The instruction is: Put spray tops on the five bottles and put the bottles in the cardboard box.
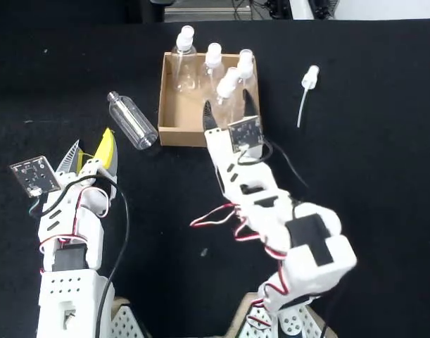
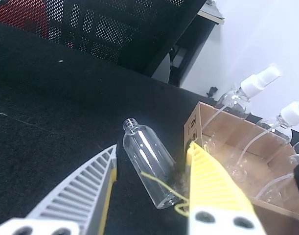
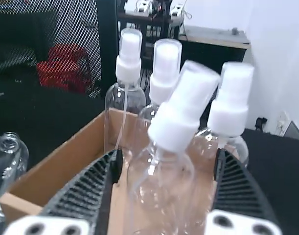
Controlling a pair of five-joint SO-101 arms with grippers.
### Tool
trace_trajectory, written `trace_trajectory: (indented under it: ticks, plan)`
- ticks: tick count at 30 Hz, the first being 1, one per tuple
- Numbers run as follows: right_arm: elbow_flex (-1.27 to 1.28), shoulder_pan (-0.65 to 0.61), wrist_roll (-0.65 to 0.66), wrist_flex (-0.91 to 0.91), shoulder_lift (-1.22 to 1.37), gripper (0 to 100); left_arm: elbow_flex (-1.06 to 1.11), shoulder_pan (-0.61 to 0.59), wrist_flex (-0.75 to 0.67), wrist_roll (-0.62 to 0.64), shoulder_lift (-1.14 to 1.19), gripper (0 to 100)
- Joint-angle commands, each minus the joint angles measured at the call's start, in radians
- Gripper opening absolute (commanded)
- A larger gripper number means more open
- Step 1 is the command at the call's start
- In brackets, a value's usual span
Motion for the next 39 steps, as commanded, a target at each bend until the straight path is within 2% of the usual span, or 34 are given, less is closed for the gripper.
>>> trace_trajectory:
  ticks: [1, 7, 10, 13, 16, 23, 27, 30, 39]
  plan:
    - [0.036, 0.000, 0.006, 0.003, -0.133, 25.1, -0.015, -0.002, -0.020, 0.009, -0.015, 21]
    - [0.113, 0.018, 0.006, 0.048, -0.257, 25.1, -0.016, -0.012, -0.011, 0.009, -0.015, 21]
    - [0.124, 0.048, 0.000, 0.161, -0.341, 25.1, -0.084, -0.012, 0.117, 0.009, -0.015, 21]
    - [0.125, 0.078, -0.002, 0.308, -0.449, 25.1, -0.211, -0.012, 0.321, 0.008, -0.008, 21]
    - [0.125, 0.103, -0.002, 0.477, -0.581, 25.1, -0.308, -0.012, 0.453, 0.002, -0.006, 21]
    - [0.125, 0.189, -0.003, 0.901, -0.928, 25.1, -0.478, -0.054, 0.525, 0.002, 0.054, 22]
    - [0.125, 0.256, -0.003, 1.158, -1.101, 25.1, -0.670, -0.051, 0.592, 0.002, 0.273, 22]
    - [0.127, 0.264, -0.003, 1.272, -1.191, 25.1, -0.875, -0.051, 0.680, 0.002, 0.502, 22]
    - [0.139, 0.270, -0.003, 1.352, -1.237, 25.1, -1.541, -0.039, 0.937, 0.002, 1.151, 22]
